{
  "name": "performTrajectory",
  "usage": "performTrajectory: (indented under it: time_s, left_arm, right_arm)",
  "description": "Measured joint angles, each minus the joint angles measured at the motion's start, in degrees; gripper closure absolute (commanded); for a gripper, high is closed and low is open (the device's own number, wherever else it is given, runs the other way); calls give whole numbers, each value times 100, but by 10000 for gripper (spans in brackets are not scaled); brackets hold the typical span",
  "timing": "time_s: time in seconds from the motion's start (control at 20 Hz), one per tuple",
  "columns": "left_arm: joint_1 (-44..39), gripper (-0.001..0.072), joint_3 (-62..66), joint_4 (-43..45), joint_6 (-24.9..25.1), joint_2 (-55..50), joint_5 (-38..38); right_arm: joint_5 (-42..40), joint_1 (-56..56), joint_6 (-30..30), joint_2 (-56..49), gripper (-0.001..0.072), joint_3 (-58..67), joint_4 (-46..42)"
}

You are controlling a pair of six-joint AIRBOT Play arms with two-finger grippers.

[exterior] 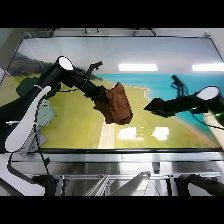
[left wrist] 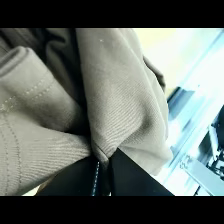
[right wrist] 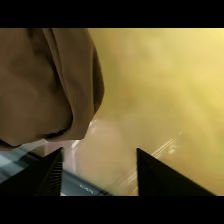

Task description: Fold the shirts.

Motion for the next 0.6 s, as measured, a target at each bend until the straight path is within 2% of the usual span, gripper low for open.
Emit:
performTrajectory:
  time_s: [0.3, 0.35, 0.4, 0.45, 0.6]
  left_arm:
    - [48, 683, 4, 2, 63, -35, -127]
    - [66, 683, 4, 2, 72, -37, -133]
    - [83, 683, 4, 2, 81, -39, -146]
    - [98, 683, 4, 2, 81, -39, -149]
    - [144, 684, 4, 2, 83, -39, -157]
  right_arm:
    - [-398, 608, -1241, -1283, 329, -107, 1812]
    - [-409, 636, -1388, -1403, 418, -111, 2033]
    - [-431, 656, -1499, -1488, 603, -114, 2197]
    - [-439, 671, -1626, -1556, 691, -116, 2328]
    - [-446, 688, -1917, -1639, 693, -118, 2562]
